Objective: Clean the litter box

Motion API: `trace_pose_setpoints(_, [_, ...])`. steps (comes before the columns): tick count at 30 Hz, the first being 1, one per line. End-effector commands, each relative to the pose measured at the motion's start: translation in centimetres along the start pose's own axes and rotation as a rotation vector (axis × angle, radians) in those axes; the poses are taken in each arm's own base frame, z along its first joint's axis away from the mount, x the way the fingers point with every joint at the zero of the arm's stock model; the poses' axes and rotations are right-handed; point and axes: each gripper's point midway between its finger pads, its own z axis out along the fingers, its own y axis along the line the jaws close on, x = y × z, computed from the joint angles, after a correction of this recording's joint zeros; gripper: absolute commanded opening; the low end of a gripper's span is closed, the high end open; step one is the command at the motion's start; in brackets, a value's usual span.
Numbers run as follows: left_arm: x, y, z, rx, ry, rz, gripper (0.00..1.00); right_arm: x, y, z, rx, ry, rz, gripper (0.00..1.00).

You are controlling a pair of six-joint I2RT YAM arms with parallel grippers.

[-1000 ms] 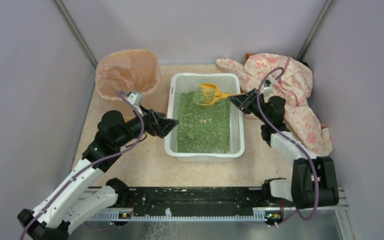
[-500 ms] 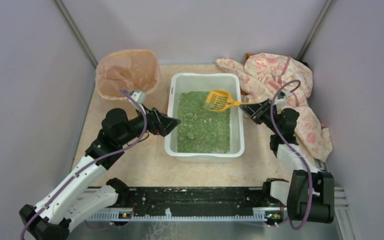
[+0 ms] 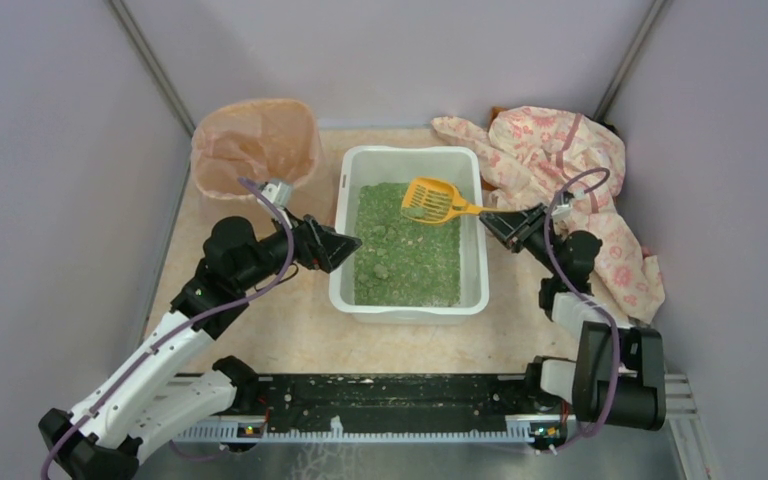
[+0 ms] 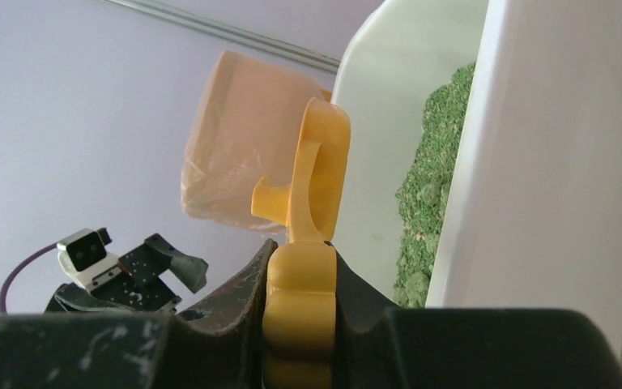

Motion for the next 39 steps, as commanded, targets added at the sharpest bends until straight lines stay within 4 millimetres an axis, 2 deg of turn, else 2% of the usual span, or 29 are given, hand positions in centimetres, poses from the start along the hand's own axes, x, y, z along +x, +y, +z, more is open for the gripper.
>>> trace_pose_setpoints(1, [-0.9, -0.9, 0.2, 0.036, -0.028, 0.011, 0.99, -0.5, 3.0, -0.4, -0.136, -0.014, -0.042, 0.00])
trace_pose_setpoints(2, [-0.8, -0.8, 0.3, 0.036, -0.028, 0.010, 0.99, -0.4, 3.3, -0.6, -0.160, -0.011, -0.023, 0.00])
trace_pose_setpoints(5, [-0.8, -0.8, 0.3, 0.030, -0.017, 0.011, 0.99, -1.9, 3.0, -1.8, -0.192, -0.065, 0.021, 0.00])
trace_pose_setpoints(8, [-1.0, -0.8, 0.3, 0.029, -0.022, 0.013, 0.99, -0.6, 3.3, -1.0, -0.233, -0.008, 0.058, 0.00])
trace_pose_setpoints(11, [-1.1, -0.7, 0.3, 0.020, -0.022, 0.013, 0.99, -1.6, 2.8, -1.9, -0.245, -0.058, 0.075, 0.00])
trace_pose_setpoints(13, [-1.0, -0.8, 0.2, 0.024, -0.023, 0.004, 0.99, -0.5, 2.9, -1.3, -0.248, -0.010, 0.061, 0.00])
trace_pose_setpoints(15, [-1.1, -0.7, 0.2, 0.022, -0.033, 0.002, 0.99, 0.3, 2.7, -1.0, -0.226, 0.013, 0.043, 0.00])
trace_pose_setpoints(17, [-1.0, -0.6, 0.2, 0.016, -0.030, -0.001, 0.99, -0.6, 1.9, -1.3, -0.172, -0.022, 0.016, 0.00])
trace_pose_setpoints(20, [-0.9, -0.5, 0.2, 0.015, -0.031, -0.007, 0.99, 0.1, 1.9, -0.4, -0.114, 0.024, -0.043, 0.00])
trace_pose_setpoints(22, [-0.8, -0.4, 0.2, 0.010, -0.031, -0.003, 0.99, -1.2, 2.0, -0.8, -0.078, -0.014, -0.082, 0.00])
trace_pose_setpoints(23, [-0.9, -0.4, 0.2, 0.008, -0.031, -0.003, 0.99, -1.6, 2.2, -0.8, -0.071, -0.027, -0.099, 0.00])
trace_pose_setpoints(26, [-1.0, -0.5, 0.2, 0.015, -0.045, -0.001, 0.99, 0.0, 3.4, 0.6, -0.091, 0.056, -0.123, 0.00])
trace_pose_setpoints(30, [-1.5, -1.0, -0.1, 0.025, -0.041, 0.002, 0.99, -2.0, 4.2, 0.5, -0.115, 0.000, -0.094, 0.00])
trace_pose_setpoints(36, [-3.9, -2.8, -2.1, 0.053, -0.100, 0.022, 0.99, -2.8, 7.7, 2.8, -0.143, 0.023, -0.101, 0.00])
trace_pose_setpoints(39, [-5.3, -4.4, -3.5, 0.086, -0.134, 0.025, 0.99, -3.2, 9.6, 4.3, -0.131, 0.032, -0.119, 0.00])
